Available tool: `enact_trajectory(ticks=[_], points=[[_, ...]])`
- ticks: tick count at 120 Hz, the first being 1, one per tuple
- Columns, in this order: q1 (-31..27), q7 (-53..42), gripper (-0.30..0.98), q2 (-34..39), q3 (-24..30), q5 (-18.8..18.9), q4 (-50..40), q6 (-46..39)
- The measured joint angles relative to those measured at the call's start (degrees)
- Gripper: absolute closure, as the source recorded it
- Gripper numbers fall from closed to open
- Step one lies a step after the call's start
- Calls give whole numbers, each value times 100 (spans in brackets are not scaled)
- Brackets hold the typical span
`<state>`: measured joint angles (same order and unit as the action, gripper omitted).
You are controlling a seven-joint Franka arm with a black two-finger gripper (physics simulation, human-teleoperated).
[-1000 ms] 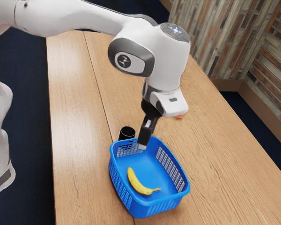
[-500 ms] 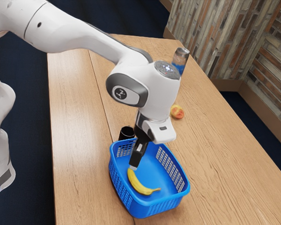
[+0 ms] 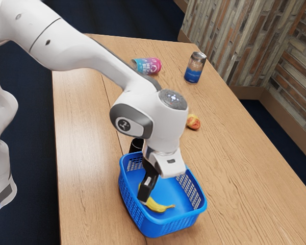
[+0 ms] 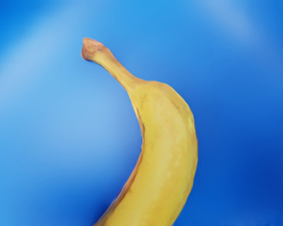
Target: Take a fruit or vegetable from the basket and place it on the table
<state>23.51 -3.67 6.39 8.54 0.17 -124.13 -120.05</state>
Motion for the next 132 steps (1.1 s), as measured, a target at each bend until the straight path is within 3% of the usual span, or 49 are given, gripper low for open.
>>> enact_trajectory(ticks=[132], points=[[42,-33,0,-335,-139,75,-227,-599]])
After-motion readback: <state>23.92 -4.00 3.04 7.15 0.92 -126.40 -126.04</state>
